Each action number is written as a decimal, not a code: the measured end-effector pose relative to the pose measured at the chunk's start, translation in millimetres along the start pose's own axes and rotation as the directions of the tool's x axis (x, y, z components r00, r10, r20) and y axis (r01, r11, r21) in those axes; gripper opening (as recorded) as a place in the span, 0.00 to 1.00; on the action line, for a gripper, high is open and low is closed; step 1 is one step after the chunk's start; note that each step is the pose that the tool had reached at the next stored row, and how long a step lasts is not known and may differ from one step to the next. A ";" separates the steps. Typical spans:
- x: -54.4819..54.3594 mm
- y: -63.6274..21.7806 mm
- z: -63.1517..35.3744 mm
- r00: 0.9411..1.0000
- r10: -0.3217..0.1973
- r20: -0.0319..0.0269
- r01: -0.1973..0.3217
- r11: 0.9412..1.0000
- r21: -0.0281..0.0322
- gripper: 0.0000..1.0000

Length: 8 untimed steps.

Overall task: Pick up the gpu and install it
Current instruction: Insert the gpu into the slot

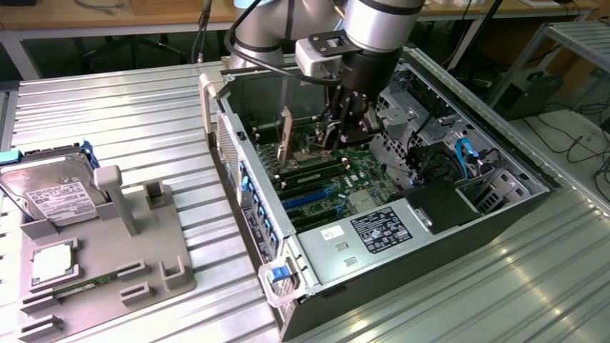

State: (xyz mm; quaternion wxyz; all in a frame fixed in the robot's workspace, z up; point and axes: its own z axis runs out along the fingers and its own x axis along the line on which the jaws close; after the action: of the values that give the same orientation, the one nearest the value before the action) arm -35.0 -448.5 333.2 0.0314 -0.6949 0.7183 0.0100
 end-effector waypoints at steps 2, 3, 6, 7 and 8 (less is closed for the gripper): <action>2.8 -0.1 0.0 1.000 0.001 0.000 -0.001 1.000 0.000 0.28; 4.1 -0.1 0.0 1.000 0.002 0.000 -0.002 1.000 0.000 0.28; 9.1 -0.2 0.3 1.000 0.001 0.000 -0.001 1.000 -0.001 0.28; 9.5 0.0 1.1 1.000 0.000 0.000 0.000 1.000 -0.001 0.28; 9.6 0.1 2.0 1.000 -0.002 0.000 0.002 1.000 -0.001 0.28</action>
State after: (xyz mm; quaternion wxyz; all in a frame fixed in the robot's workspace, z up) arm -35.4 -458.0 330.6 0.0311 -0.6955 0.7177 0.0104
